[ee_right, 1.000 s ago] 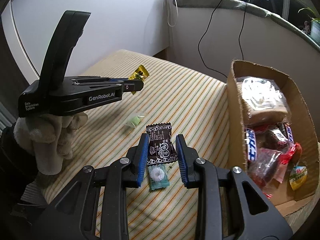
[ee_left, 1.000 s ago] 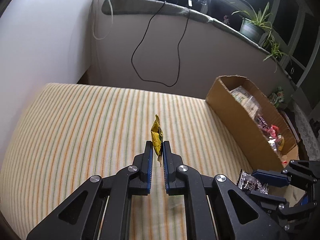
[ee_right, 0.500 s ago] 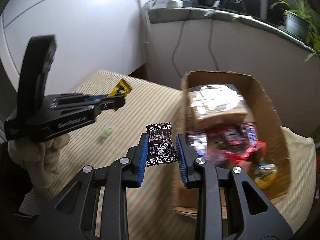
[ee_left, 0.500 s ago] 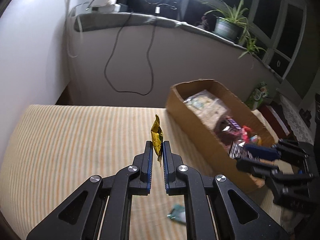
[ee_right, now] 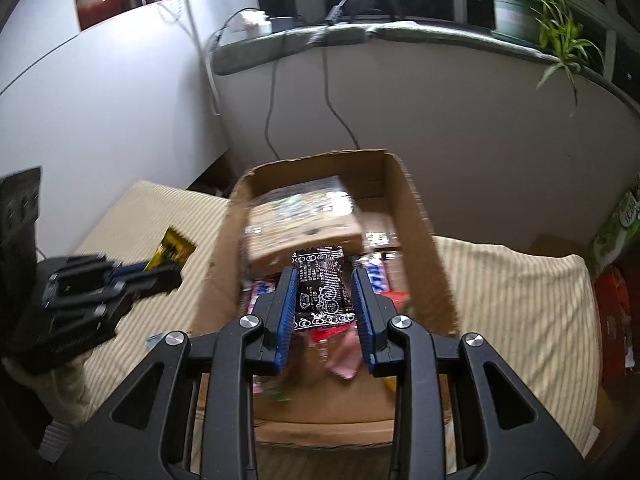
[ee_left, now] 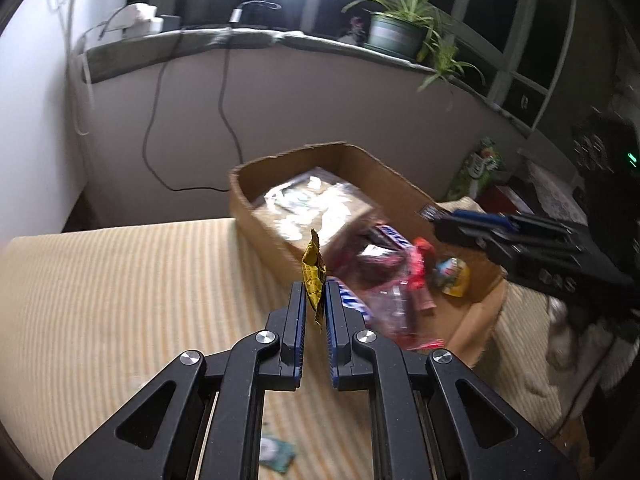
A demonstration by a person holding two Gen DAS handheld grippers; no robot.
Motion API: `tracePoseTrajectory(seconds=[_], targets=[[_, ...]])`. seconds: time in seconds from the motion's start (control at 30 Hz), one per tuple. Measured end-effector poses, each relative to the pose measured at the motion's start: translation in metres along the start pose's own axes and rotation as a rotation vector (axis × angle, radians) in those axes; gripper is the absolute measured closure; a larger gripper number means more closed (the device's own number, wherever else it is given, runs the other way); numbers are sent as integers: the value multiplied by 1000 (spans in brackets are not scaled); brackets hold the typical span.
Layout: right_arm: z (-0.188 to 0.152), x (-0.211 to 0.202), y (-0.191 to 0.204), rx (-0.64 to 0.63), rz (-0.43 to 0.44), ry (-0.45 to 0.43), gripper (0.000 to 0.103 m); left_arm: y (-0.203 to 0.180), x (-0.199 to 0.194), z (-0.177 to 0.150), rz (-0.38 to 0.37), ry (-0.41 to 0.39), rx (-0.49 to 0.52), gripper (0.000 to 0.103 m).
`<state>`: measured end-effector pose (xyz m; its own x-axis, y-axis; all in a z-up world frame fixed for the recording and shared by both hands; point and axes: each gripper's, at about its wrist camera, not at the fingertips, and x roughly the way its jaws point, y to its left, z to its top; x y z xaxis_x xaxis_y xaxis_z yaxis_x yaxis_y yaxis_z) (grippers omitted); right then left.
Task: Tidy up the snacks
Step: 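Carry both candies over the box and open both tools to drop them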
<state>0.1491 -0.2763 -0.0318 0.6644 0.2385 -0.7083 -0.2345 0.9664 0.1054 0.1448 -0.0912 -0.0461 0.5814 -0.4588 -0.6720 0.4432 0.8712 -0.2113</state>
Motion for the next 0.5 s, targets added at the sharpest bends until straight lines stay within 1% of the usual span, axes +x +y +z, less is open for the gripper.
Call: tracePoseTrajectory(seconds=[0.23,0.5], targets=[[-3,9,-20,22,-22,13,74,-34,6,1,-36,12,55,95],[-7,12,-31,28,-32,23,74,-57,13,1,-57,24,88,95]])
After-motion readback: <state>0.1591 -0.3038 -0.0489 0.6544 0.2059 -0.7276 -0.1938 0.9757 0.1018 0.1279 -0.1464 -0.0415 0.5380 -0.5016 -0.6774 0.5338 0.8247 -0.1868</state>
